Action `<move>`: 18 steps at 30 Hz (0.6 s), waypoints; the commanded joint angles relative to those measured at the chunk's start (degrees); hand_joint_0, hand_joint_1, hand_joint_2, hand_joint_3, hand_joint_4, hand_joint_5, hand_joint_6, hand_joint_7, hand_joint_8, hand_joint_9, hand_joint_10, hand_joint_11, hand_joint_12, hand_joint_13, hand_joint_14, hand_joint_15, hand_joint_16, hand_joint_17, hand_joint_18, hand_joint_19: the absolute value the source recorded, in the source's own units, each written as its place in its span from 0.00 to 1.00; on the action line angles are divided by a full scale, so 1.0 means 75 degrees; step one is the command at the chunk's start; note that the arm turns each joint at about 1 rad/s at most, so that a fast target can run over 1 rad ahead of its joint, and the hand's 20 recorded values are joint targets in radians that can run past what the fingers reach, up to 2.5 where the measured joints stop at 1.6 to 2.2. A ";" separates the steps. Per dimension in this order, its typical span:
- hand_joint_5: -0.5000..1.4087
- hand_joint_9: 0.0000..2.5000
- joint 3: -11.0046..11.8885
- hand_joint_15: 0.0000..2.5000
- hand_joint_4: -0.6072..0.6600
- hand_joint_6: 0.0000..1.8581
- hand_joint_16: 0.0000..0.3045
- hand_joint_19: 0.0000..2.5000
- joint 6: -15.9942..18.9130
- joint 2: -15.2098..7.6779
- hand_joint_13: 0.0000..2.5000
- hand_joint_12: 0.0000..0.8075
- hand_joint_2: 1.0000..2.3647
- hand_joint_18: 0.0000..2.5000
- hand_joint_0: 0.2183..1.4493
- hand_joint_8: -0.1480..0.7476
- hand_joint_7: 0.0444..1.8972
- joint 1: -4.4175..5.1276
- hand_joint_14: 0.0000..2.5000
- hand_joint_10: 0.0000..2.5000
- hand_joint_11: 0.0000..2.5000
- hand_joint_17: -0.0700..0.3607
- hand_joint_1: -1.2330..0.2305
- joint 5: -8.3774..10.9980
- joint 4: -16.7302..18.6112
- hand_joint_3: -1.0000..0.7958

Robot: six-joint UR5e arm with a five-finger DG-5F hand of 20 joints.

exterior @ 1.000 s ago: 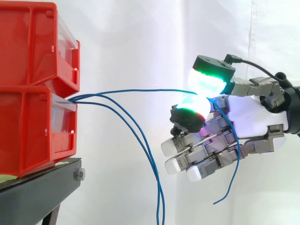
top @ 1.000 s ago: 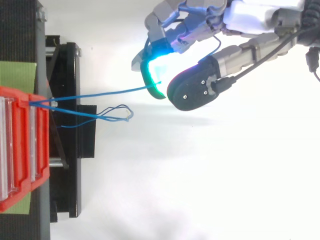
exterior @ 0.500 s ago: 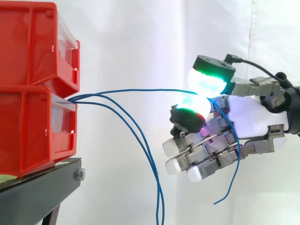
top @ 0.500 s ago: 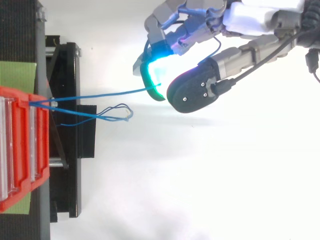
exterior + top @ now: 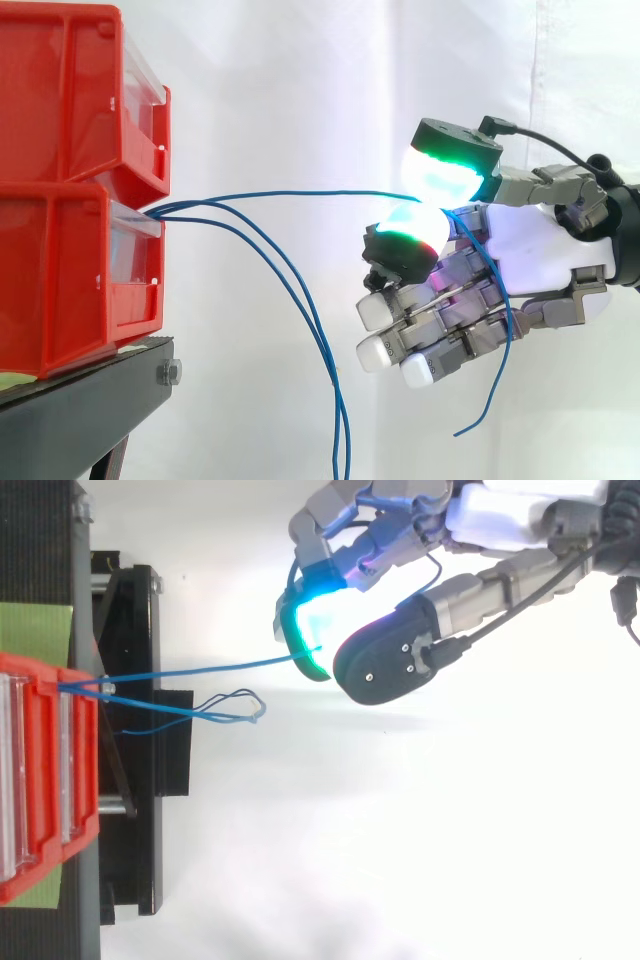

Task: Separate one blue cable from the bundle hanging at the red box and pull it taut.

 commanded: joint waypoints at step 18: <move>0.19 0.38 0.0000 0.60 0.49 0.49 0.13 0.25 0.0000 0.0005 0.45 0.38 0.02 0.29 0.29 0.48 0.66 -0.0004 0.00 0.01 0.46 0.36 0.35 0.0000 0.0004 0.52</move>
